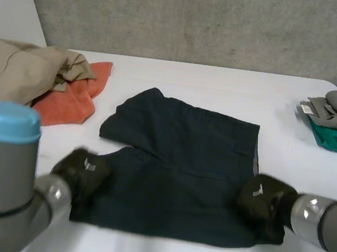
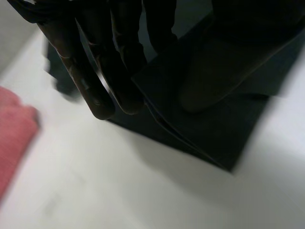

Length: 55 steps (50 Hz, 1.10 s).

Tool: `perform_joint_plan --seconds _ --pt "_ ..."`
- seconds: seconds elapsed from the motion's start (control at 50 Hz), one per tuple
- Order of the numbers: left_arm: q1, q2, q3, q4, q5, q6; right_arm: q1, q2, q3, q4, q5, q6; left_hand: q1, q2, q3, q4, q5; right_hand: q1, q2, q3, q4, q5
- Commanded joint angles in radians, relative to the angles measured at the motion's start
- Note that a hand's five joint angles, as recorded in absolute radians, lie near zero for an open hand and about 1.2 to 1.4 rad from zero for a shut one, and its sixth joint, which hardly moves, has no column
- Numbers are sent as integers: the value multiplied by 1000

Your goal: Fold the laundry.

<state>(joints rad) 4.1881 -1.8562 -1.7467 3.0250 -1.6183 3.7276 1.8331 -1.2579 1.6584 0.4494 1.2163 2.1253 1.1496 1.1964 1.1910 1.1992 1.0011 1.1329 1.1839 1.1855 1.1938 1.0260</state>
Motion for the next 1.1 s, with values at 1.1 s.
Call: perform_joint_plan --seconds 1.1 --pt "66 -106 199 542 193 -87 64 426 -551 -477 135 841 247 200 205 197 221 -944 -995 -996 -1005 -1011"
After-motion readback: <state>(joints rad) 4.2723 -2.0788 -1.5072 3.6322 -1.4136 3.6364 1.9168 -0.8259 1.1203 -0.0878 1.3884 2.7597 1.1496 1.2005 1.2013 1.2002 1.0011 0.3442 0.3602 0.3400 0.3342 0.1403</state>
